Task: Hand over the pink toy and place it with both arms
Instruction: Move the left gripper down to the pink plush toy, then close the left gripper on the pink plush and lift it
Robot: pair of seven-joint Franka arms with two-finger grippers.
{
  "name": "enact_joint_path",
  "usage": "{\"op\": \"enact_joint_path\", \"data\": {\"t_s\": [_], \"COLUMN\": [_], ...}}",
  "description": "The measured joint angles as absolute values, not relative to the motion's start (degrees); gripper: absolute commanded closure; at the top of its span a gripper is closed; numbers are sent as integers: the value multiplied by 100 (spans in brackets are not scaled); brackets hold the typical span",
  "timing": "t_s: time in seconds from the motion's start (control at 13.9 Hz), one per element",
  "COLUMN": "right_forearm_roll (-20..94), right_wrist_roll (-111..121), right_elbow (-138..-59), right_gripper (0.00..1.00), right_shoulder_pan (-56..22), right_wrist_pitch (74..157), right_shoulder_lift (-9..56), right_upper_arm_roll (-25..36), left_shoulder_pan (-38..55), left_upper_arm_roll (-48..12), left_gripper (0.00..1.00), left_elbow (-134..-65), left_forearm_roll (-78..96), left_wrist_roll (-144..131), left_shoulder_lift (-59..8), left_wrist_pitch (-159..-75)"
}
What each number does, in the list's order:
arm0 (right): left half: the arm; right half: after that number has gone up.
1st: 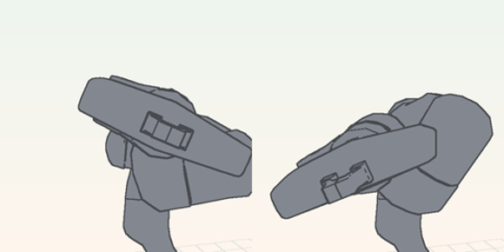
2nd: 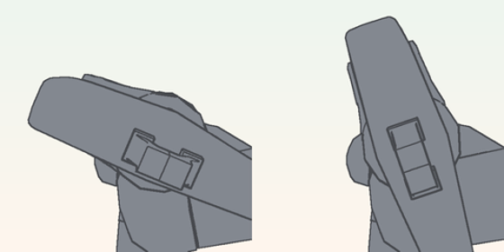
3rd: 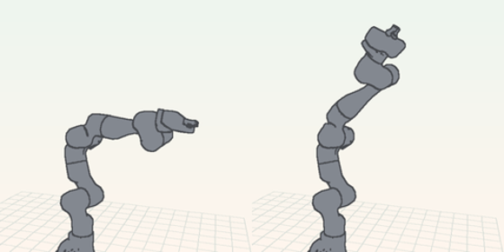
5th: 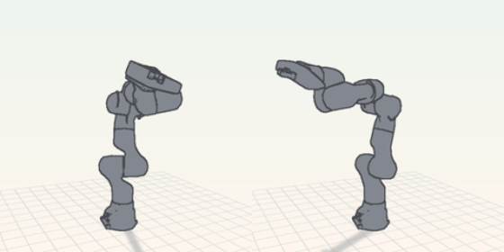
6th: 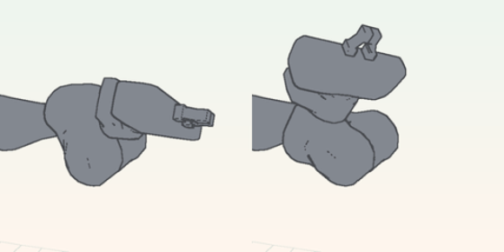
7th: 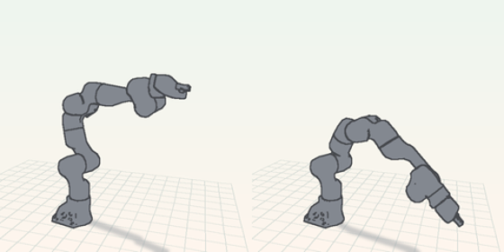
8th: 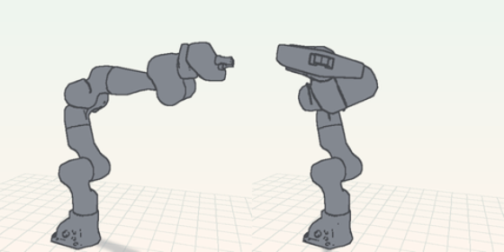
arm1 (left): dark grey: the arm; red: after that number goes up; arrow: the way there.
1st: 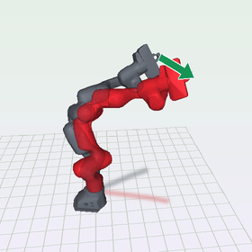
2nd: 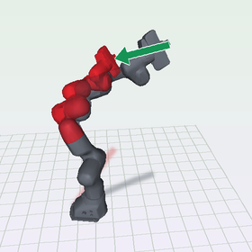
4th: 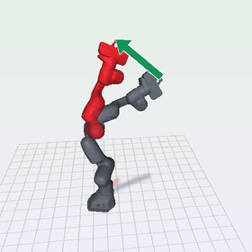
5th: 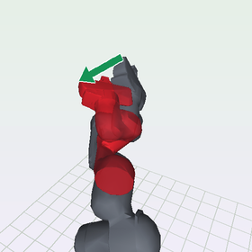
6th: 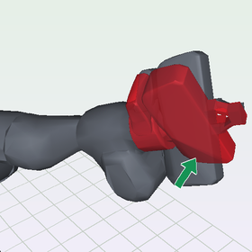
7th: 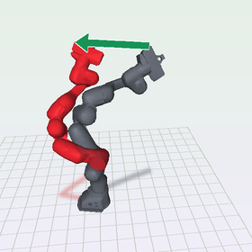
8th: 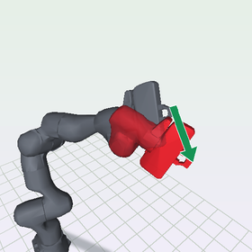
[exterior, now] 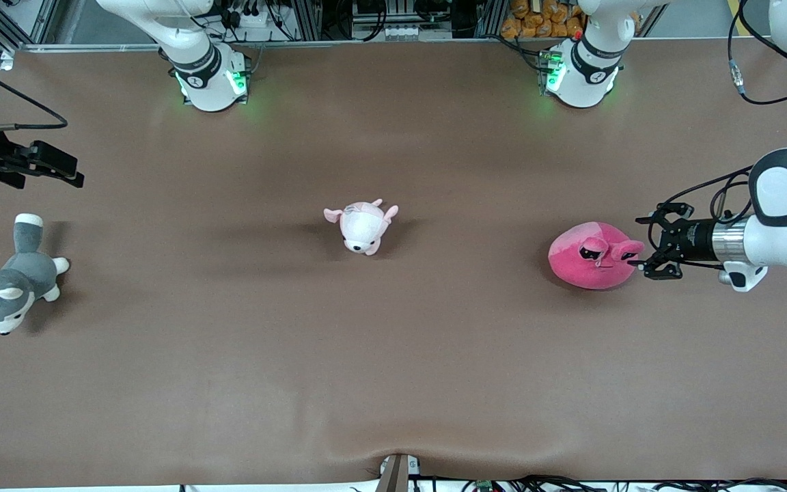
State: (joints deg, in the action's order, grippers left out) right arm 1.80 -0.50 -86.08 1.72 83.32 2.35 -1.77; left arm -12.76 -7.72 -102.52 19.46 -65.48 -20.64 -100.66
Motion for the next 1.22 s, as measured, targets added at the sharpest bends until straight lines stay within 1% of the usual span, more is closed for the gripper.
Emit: {"op": "enact_joint_path", "data": {"t_s": [0.29,0.43,0.5,0.93,1.22], "right_forearm_roll": [180,180,180,180,180], "right_wrist_roll": [-50,-50,-50,-50,-50], "right_elbow": [-8608,-8608,-8608,-8608,-8608], "right_gripper": [0,0,0,0,0], "right_shoulder_pan": [171,171,171,169,163], "right_wrist_pitch": [8332,8332,8332,8332,8363], "right_shoulder_lift": [235,235,235,235,240], "right_upper_arm_roll": [-179,-180,-180,-182,-190], "left_shoulder_pan": [-1281,-1285,-1285,-1274,-1257], "left_upper_arm_roll": [-770,-768,-768,-821,-880], "left_gripper": [57,92,100,100,100], "left_elbow": [-10252,-10252,-10252,-10069,-9568], "left_forearm_roll": [1955,1955,1955,1957,1971], "left_wrist_roll": [-6549,-6549,-6550,-6550,-6769], "left_shoulder_lift": [-2134,-2135,-2137,-2091,-1997], "left_wrist_pitch": [-10103,-10107,-10110,-10083,-9629]}}
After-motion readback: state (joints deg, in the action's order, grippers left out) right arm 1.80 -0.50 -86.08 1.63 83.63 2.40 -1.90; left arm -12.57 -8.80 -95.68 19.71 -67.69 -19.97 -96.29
